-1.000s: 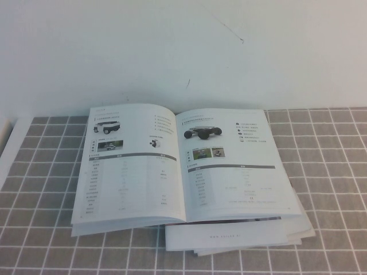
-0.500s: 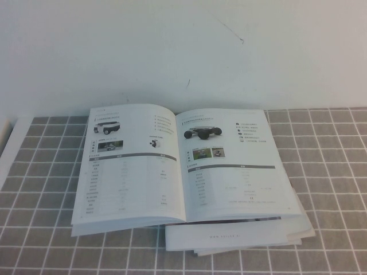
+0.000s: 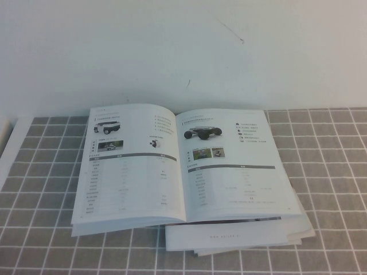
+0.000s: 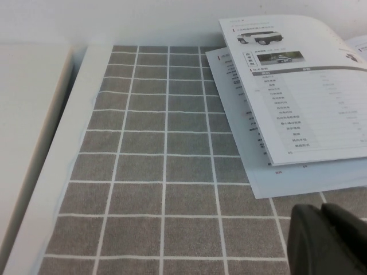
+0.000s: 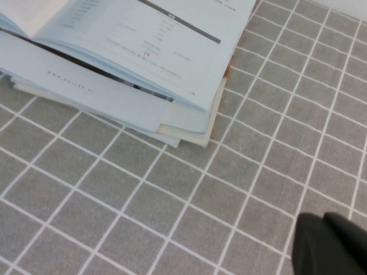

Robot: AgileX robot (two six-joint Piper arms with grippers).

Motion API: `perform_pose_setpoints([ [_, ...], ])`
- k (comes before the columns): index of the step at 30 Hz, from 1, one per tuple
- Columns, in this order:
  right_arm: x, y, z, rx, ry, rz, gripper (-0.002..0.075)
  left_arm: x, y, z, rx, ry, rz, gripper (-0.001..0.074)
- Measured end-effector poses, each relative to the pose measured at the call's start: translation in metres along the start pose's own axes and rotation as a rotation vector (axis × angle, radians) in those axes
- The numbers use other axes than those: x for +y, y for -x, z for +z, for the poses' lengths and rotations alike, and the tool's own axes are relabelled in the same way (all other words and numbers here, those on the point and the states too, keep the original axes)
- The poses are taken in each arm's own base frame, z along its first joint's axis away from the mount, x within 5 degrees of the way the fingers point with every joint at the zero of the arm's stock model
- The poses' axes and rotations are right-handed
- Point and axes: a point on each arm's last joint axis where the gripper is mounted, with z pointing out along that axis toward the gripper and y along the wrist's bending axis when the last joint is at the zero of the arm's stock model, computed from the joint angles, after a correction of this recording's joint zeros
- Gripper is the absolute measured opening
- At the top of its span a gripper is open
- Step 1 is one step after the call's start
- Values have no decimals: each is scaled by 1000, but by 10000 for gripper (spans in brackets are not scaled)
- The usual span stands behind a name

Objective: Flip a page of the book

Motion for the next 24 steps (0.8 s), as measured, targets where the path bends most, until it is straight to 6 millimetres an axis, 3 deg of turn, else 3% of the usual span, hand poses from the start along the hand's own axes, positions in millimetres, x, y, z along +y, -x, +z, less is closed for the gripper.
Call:
perform_pose_setpoints([
  [24, 0, 0, 0, 0, 0, 0, -1, 0, 0, 0, -2, 5, 20, -4],
])
